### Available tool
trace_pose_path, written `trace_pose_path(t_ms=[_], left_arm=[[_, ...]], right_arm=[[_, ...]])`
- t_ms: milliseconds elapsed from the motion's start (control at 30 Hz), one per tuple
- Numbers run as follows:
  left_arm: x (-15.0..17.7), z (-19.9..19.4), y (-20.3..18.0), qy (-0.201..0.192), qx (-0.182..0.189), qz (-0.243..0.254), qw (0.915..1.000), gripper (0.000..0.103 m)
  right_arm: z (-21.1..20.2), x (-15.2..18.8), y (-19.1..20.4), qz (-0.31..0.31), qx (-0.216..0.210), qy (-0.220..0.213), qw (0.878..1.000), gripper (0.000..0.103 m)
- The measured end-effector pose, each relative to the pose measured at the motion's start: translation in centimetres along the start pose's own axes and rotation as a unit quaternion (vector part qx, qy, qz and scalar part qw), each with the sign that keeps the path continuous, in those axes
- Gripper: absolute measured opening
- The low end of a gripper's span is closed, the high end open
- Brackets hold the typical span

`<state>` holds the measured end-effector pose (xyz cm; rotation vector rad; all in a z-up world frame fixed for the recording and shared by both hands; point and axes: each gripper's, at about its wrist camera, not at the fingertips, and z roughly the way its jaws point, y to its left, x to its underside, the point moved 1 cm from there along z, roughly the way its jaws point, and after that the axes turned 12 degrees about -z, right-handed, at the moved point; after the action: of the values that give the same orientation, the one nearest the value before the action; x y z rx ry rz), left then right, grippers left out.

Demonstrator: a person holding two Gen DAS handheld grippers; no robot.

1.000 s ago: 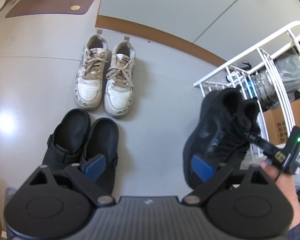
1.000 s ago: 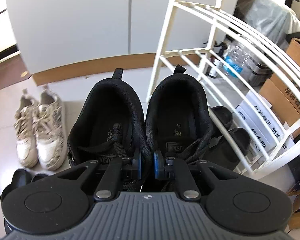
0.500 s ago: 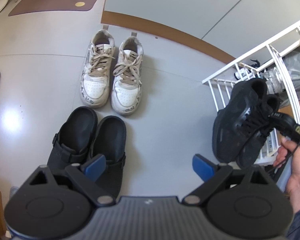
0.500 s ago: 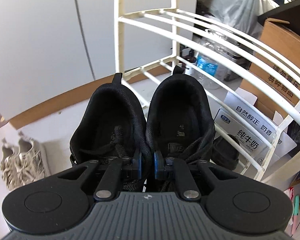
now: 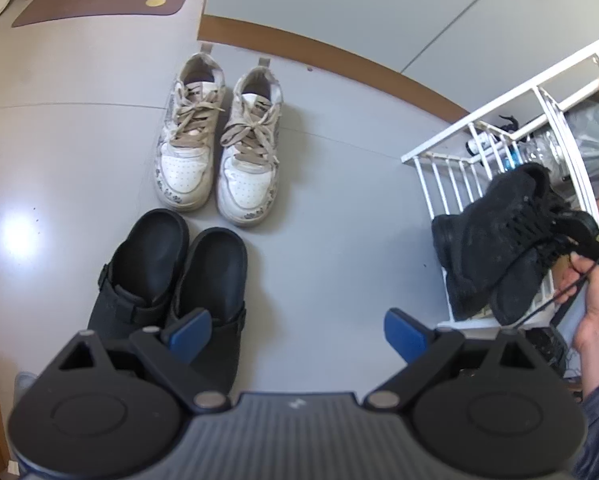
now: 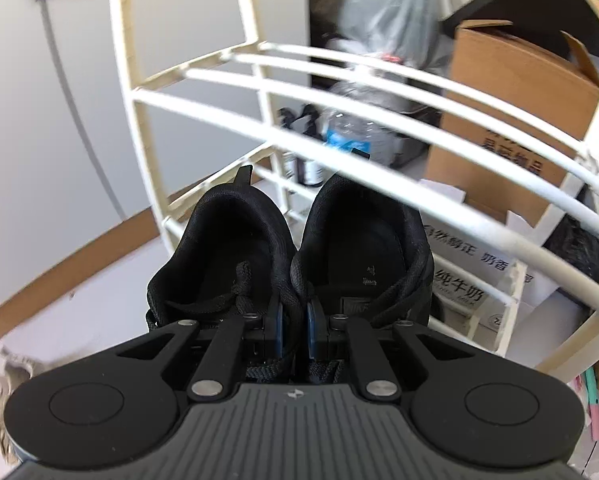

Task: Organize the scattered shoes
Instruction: 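Push the black sneakers onto a rack shelf with the right gripper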

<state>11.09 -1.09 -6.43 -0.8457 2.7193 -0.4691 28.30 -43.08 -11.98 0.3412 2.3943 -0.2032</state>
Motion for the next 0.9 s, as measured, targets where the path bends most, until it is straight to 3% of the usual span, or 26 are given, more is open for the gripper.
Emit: trace_pose_path(t_ms=[500, 767, 900], left_arm=[[0.7, 1.1, -0.4, 0.019, -0.009, 0.022, 0.9995, 0.095], [1.6, 2.1, 0.0, 0.036, -0.023, 0.033, 0.9985, 0.095], [2.3, 2.9, 0.2, 0.052, -0.032, 0.037, 0.9975, 0.095]], right_arm=[[3.1, -1.7, -2.9, 0.069, 0.065, -0.052, 0.994, 0.013], [4.4, -1.0, -4.9, 0.161, 0.097, -0.117, 0.975, 0.014], [5.3, -0.8, -4.6, 0.162, 0.109, -0.151, 0.969, 0.018]])
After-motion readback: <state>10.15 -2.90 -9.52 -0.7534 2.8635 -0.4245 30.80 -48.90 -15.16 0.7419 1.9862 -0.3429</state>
